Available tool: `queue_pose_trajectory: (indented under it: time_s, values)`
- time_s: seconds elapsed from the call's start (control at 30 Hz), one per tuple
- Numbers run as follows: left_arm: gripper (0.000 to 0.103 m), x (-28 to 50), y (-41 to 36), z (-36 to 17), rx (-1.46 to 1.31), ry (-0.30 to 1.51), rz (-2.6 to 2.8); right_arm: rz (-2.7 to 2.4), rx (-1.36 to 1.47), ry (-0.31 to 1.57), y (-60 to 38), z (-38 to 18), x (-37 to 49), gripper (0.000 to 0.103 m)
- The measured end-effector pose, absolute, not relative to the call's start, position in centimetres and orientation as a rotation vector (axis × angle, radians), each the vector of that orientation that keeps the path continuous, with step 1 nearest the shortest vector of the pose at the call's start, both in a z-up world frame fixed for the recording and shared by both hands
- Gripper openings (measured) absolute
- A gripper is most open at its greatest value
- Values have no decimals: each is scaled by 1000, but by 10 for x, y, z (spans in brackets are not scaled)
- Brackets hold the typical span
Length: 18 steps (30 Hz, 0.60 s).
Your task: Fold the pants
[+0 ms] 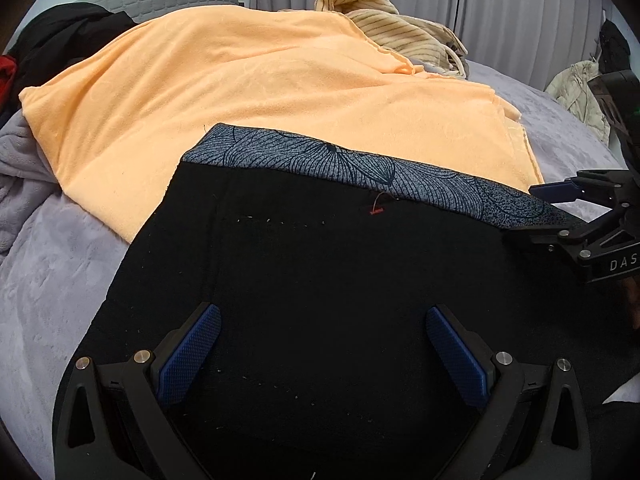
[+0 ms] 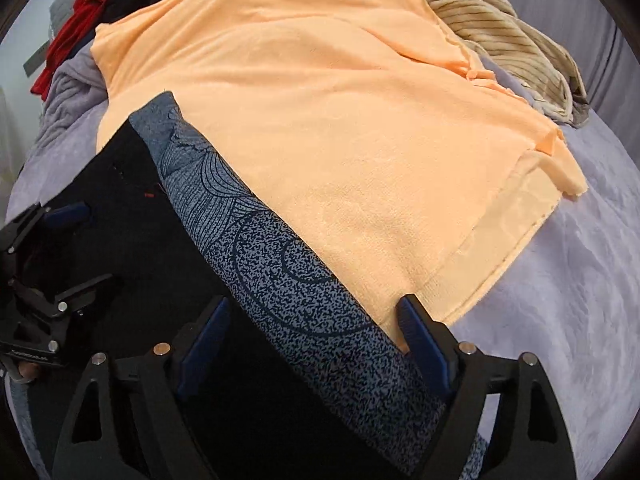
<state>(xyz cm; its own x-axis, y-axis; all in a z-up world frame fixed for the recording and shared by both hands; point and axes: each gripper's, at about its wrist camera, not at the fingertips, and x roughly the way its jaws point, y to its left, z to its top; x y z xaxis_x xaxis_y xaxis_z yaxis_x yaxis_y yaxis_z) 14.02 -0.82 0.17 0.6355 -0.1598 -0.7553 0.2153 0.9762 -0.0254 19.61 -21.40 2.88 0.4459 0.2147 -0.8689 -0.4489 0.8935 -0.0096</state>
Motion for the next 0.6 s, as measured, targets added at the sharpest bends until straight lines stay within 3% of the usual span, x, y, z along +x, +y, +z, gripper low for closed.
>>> queue_pose_trajectory:
  time_s: [0.03, 0.1, 0.2, 0.33, 0.4, 0.5, 0.6]
  values:
    - [103, 142, -8, 1, 65, 856, -217, 439, -254, 1035, -214, 27, 197, 85]
    - [103, 144, -6, 0, 55, 859, -223, 497, -233, 1045, -213, 29, 198, 55]
    - [103, 145, -5, -1, 49, 857, -226, 512, -289, 1017, -204, 38, 187, 43]
    - [103, 146, -5, -2, 49, 859, -227, 482, -396, 1008, -197, 37, 178, 46]
    - [103, 145, -4, -1, 48, 857, -228, 444, -412, 994, -200, 41, 179, 64]
    - [103, 145, -4, -2, 50, 857, -228, 465, -382, 910, -203, 59, 176, 74]
    - [103, 147, -4, -2, 52, 858, -230, 519, -384, 921, -191, 60, 184, 76]
